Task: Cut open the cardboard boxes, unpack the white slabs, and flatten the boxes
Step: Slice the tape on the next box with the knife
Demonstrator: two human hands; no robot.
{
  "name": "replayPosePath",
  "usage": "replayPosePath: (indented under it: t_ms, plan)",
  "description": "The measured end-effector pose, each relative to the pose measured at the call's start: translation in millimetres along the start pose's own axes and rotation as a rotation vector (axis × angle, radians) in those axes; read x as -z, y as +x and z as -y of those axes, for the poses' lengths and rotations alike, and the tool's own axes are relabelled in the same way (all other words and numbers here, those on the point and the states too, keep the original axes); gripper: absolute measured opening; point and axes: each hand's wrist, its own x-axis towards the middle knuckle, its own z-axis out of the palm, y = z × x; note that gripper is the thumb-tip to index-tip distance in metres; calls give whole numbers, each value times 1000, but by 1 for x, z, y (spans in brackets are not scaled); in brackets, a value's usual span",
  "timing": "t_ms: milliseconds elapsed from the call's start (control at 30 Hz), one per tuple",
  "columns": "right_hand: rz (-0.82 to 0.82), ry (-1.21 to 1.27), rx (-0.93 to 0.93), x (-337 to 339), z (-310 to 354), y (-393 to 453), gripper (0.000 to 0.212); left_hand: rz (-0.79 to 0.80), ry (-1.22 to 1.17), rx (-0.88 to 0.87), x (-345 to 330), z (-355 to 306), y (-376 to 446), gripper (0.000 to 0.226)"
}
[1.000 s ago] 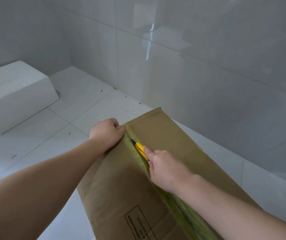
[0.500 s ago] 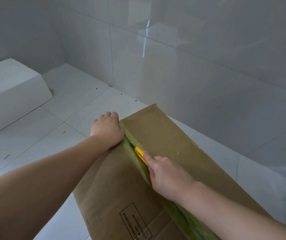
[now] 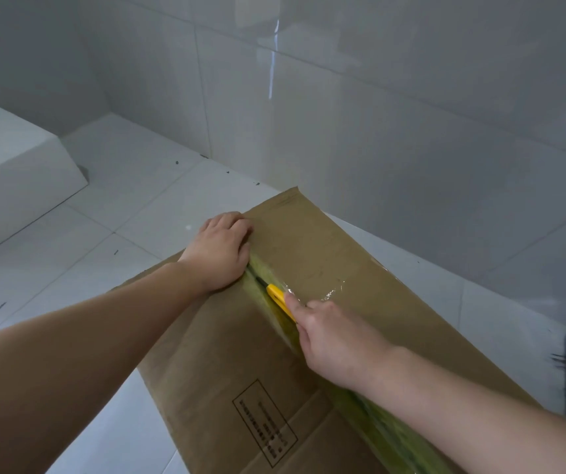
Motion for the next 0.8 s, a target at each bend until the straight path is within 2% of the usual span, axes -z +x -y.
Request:
replayPosePath:
  t_ms: [167, 600, 800]
  plan:
    - [9, -18, 7, 0, -4, -9, 62, 46, 37, -202, 4, -3, -5, 33]
    - [-11, -53, 2, -7, -12, -31, 62, 171, 1, -275, 0, -27, -4, 40]
    - [-3, -49, -12, -9, -14, -44, 61, 177, 0, -312, -4, -37, -6, 40]
